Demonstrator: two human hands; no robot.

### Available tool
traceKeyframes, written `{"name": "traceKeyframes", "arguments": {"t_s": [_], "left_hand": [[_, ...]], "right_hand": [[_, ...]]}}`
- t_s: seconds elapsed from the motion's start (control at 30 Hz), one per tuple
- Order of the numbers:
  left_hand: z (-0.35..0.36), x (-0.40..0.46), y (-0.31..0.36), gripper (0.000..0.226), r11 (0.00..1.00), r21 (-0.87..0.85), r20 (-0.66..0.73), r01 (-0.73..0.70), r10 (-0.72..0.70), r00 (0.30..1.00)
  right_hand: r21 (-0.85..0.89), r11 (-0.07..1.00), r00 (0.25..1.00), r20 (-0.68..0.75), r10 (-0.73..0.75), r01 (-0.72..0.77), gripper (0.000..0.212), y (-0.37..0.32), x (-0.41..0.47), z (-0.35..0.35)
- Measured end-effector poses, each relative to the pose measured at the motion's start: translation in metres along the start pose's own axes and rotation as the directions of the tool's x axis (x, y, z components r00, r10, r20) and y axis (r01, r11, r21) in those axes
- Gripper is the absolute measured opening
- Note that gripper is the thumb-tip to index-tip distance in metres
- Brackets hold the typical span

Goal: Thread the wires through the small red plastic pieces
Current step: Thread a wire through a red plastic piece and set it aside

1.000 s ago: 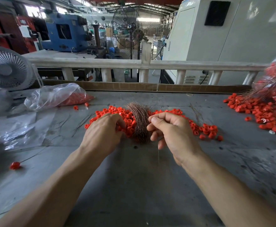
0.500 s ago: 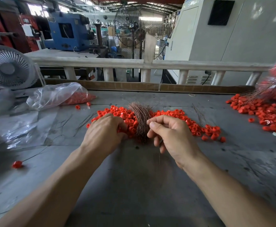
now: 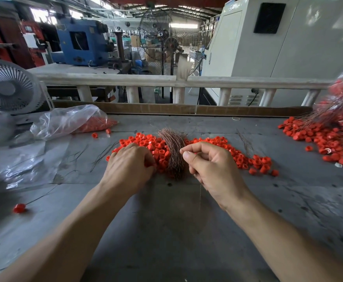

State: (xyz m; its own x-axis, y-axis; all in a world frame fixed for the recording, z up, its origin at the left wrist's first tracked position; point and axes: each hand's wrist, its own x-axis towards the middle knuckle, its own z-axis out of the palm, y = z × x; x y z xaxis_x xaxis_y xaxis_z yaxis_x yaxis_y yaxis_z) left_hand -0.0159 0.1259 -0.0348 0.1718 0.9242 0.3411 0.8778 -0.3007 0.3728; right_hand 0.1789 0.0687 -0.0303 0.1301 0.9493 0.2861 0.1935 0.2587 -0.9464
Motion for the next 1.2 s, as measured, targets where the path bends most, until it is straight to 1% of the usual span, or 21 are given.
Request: {"name": "traceKeyframes", "arguments": {"t_s": [0.17,0.23,0.27,0.33,0.4,0.5,0.6,0.67,0.73,0.83,0.9,1.1,1.2], "left_hand": [[-0.002,-0.002,0.002,0.008,1.000,-0.030,-0.009,-0.007,0.007,1.000],[-0.003,-0.003,0.004,0.008,0.994,-0.112,-0.041,0.000,-0.004,0.999],[-0.004,-0.003,0.006,0.009,0.983,-0.182,-0.054,0.008,-0.019,0.998],[-0.007,-0.003,0.011,0.012,0.932,-0.362,-0.072,0.010,-0.038,0.997],[-0.009,-0.005,0.017,0.017,0.857,-0.515,-0.071,-0.018,-0.022,0.997],[-0.010,-0.009,0.027,0.021,0.771,-0.635,-0.069,-0.050,0.008,0.998],[-0.009,-0.013,0.033,0.027,0.646,-0.761,-0.043,-0.051,0.029,0.999],[-0.009,-0.014,0.036,0.025,0.589,-0.805,-0.037,-0.069,0.065,0.997],[-0.009,-0.014,0.036,0.024,0.509,-0.858,-0.033,-0.071,0.084,0.996],[-0.010,-0.014,0.036,0.023,0.376,-0.926,-0.005,-0.042,0.100,0.995],[-0.010,-0.014,0.036,0.025,0.315,-0.949,0.013,-0.023,0.111,0.994],[-0.010,-0.014,0.036,0.029,0.283,-0.959,0.039,0.007,0.107,0.994],[-0.009,-0.015,0.037,0.026,0.275,-0.961,0.043,0.017,0.090,0.995]], "right_hand": [[-0.019,1.000,1.000,0.002,-0.019,0.019,0.012,0.002,0.000,0.001],[-0.028,0.999,1.000,0.001,-0.025,0.025,0.012,0.002,0.000,0.001],[-0.030,0.999,1.000,0.001,-0.028,0.028,0.011,0.002,-0.001,0.001],[-0.024,0.999,0.999,-0.003,-0.035,0.035,0.011,0.001,-0.001,0.001],[-0.015,0.999,0.999,-0.010,-0.044,0.044,0.010,0.000,-0.001,0.002],[-0.002,0.998,0.998,-0.024,-0.063,0.063,0.010,-0.001,0.000,0.003],[0.014,0.995,0.995,-0.033,-0.094,0.095,0.010,-0.002,-0.001,0.003],[0.020,0.992,0.991,-0.037,-0.125,0.126,0.010,-0.003,-0.001,0.003],[0.035,0.989,0.988,-0.055,-0.141,0.143,0.010,-0.004,-0.001,0.002],[0.051,0.989,0.988,-0.063,-0.138,0.141,0.011,-0.006,0.000,0.001],[0.052,0.990,0.990,-0.051,-0.131,0.134,0.014,-0.007,-0.001,0.000],[0.050,0.986,0.988,-0.021,-0.156,0.157,0.017,-0.010,-0.003,-0.001],[0.090,0.983,0.987,-0.010,-0.158,0.159,0.014,-0.010,-0.003,0.000]]}}
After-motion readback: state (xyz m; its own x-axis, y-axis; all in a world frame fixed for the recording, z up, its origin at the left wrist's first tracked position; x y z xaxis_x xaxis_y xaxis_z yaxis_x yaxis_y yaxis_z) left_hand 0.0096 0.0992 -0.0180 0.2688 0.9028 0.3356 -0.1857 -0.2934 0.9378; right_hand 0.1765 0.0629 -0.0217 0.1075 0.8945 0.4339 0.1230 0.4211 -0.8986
